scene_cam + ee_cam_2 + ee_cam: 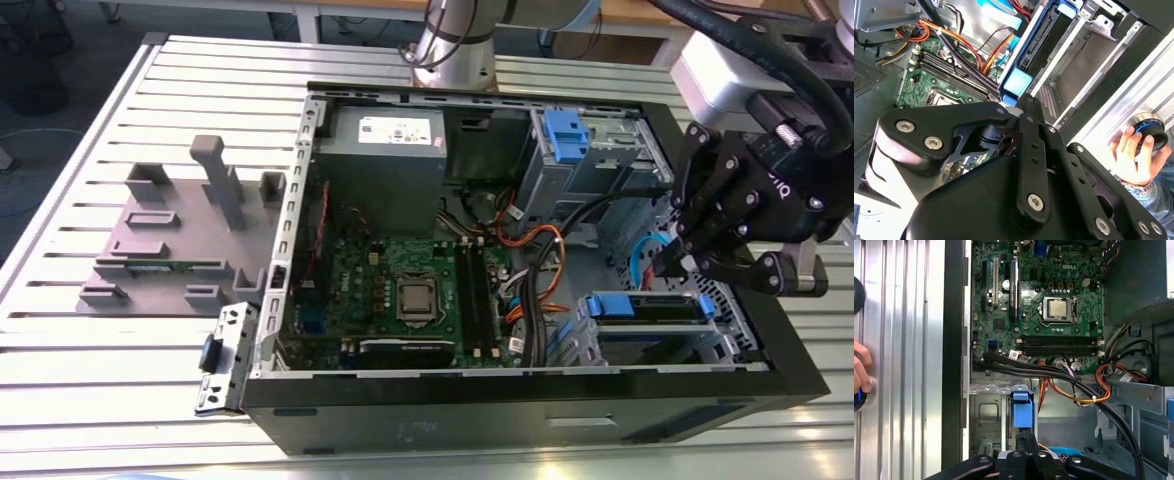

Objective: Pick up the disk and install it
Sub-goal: 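Insert the disk into the insertion slot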

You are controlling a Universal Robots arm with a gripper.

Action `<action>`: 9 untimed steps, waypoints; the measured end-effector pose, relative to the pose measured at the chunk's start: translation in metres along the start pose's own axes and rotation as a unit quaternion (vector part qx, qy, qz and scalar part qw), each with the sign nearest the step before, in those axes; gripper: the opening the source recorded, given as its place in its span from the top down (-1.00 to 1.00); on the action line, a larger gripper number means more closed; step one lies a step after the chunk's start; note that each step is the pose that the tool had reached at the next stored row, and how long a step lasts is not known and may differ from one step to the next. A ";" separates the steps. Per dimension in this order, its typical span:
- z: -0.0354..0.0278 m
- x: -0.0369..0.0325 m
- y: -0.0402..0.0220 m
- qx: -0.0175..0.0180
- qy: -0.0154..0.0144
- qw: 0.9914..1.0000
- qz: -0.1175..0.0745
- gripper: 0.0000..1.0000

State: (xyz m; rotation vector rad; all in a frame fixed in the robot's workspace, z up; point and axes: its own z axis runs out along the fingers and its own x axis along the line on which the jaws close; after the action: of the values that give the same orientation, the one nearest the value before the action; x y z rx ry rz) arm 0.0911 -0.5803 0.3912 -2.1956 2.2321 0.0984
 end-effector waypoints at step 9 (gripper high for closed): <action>0.0016 0.0000 -0.0023 0.000 0.000 1.000 0.000 0.79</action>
State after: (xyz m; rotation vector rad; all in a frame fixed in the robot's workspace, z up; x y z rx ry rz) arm 0.0934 -0.5803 0.3895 -2.1956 2.2321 0.0983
